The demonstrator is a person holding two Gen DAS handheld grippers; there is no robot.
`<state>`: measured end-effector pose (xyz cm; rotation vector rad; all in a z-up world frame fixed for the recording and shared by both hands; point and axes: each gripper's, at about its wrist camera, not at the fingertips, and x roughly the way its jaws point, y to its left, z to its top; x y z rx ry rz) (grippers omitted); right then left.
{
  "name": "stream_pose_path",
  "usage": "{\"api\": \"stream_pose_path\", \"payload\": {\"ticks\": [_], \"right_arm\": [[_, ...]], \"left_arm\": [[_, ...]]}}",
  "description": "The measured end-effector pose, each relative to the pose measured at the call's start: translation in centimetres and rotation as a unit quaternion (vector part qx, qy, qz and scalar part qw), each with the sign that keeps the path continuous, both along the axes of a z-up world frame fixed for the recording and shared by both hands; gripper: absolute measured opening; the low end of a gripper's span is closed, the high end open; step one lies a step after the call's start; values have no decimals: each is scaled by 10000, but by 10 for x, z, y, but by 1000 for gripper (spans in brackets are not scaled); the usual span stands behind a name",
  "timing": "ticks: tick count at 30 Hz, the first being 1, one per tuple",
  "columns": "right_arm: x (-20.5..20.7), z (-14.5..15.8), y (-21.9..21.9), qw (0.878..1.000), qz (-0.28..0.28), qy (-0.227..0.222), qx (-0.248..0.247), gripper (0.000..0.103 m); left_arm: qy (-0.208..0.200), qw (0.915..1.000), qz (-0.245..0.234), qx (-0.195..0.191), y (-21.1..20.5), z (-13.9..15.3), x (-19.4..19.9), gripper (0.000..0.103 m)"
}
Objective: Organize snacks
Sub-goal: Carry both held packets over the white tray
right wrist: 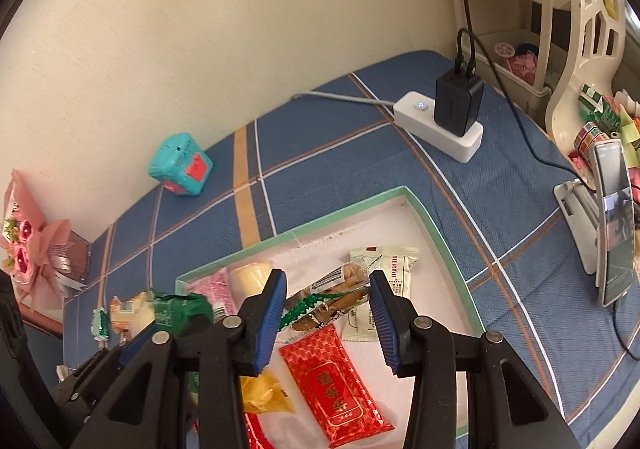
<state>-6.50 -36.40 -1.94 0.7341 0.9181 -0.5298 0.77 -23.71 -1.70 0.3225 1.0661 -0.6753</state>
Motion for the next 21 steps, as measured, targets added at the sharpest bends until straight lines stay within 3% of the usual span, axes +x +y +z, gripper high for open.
{"api": "stream_pose_path", "payload": {"ticks": [8, 16, 21], "right_arm": [[11, -23, 6, 9993, 117, 358, 34, 46], [15, -26, 10, 9992, 176, 359, 89, 47], [15, -12, 12, 9994, 222, 277, -58, 47]], "left_arm": [[177, 9997, 104, 105, -2, -20, 7, 41], [256, 9994, 186, 103, 4, -16, 9, 41], [229, 9995, 206, 19, 8, -3, 10, 42]]}}
